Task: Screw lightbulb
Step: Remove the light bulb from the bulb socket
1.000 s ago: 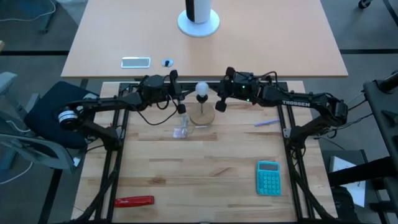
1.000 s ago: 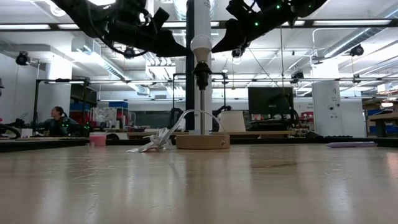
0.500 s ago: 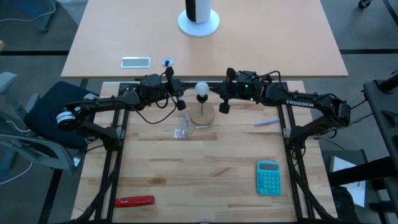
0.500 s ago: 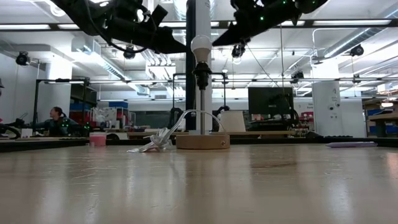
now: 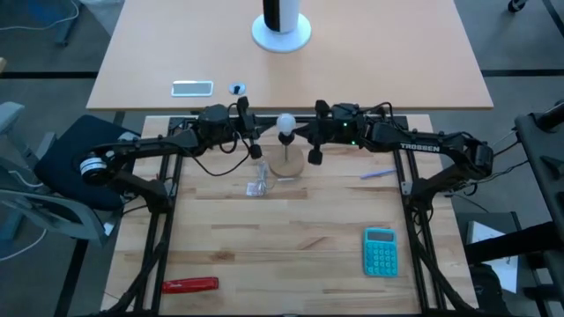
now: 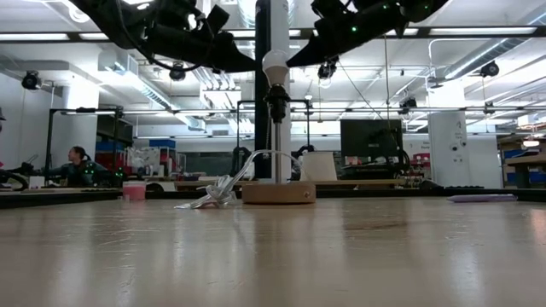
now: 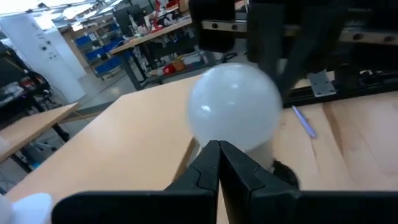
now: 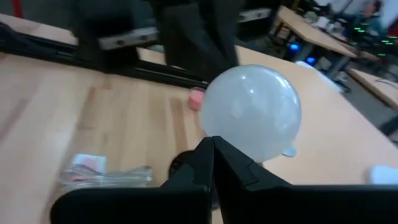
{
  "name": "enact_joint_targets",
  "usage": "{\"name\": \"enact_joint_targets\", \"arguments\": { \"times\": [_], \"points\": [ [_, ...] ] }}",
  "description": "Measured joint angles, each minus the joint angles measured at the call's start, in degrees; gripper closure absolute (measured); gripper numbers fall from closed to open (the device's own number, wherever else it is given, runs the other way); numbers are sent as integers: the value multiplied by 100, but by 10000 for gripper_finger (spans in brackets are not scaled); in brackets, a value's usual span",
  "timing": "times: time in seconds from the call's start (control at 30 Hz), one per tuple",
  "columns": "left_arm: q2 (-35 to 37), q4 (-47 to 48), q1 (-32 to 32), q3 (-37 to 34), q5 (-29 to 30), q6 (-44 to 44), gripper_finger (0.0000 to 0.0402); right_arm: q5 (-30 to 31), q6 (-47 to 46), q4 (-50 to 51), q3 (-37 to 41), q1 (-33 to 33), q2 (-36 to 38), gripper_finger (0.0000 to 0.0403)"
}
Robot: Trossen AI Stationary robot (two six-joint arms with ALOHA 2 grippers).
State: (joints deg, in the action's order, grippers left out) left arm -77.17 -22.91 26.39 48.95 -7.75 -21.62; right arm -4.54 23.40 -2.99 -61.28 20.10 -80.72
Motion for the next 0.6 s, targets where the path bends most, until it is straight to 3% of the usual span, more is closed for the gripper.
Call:
{"name": "enact_joint_targets", "arguments": {
  "times": [0.37, 0.6],
  "points": [
    [30, 54, -217, 0, -616, 80, 401, 697, 22, -34, 0, 2, 80, 403],
    [344, -101, -251, 0, -321, 73, 401, 870, -55, 96, 2, 2, 180, 403]
  ]
}}
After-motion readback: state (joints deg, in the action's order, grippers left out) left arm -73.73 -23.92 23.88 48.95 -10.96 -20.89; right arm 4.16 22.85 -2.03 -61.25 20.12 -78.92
